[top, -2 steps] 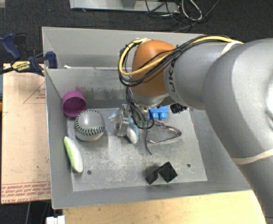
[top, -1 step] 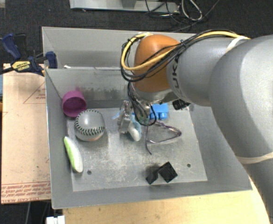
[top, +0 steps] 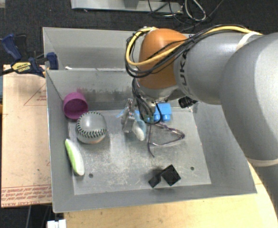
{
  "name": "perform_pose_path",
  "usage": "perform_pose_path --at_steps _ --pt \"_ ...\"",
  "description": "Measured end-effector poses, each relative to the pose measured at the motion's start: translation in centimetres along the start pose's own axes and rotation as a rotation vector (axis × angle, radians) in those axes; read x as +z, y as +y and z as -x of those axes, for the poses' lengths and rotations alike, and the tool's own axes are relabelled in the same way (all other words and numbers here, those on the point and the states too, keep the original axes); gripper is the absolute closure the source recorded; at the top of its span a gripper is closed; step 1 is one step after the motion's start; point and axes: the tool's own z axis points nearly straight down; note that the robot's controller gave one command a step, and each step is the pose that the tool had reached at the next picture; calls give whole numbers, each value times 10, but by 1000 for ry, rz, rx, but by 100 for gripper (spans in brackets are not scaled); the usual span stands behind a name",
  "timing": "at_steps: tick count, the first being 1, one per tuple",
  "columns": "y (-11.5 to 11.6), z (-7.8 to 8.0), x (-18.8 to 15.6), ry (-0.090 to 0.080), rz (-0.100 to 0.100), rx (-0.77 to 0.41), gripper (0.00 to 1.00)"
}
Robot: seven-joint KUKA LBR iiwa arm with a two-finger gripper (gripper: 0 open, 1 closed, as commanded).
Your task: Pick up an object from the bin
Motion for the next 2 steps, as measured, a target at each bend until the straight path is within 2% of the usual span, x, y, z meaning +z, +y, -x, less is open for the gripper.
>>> perform_pose_path --at_steps 2 --pt "1 1 -36 -7 3 -1 100"
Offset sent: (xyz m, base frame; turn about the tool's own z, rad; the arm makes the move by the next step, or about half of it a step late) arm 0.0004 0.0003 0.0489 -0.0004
